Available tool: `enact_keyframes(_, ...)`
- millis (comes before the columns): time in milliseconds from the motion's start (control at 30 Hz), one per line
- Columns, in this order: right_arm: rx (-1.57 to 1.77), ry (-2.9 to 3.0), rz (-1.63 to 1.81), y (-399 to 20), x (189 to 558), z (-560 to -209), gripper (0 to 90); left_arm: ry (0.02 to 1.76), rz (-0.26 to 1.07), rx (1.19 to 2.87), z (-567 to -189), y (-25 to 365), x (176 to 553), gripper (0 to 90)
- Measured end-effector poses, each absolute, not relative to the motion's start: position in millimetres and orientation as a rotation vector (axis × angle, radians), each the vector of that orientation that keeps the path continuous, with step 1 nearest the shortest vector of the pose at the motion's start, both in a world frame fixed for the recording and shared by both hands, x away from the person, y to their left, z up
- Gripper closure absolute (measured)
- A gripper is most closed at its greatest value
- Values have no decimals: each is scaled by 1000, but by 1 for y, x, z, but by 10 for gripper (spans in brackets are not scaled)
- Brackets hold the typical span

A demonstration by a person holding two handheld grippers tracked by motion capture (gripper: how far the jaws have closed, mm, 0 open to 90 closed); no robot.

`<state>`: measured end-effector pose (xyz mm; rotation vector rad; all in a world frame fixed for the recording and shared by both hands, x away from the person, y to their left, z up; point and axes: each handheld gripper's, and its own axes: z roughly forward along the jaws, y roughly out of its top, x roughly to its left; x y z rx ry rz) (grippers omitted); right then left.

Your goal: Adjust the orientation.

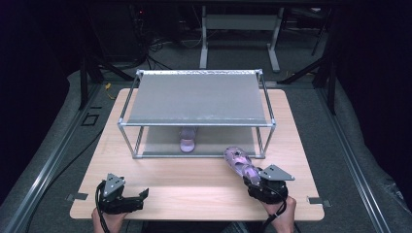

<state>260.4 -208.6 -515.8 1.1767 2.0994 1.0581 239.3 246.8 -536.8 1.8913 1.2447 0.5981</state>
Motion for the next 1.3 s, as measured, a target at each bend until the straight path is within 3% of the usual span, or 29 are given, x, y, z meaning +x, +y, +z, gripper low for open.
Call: enact_keyframes(1300, 1212, 2067, 1071, -157, 331, -518, 411, 1248, 591, 1883, -541, 248, 236, 0)
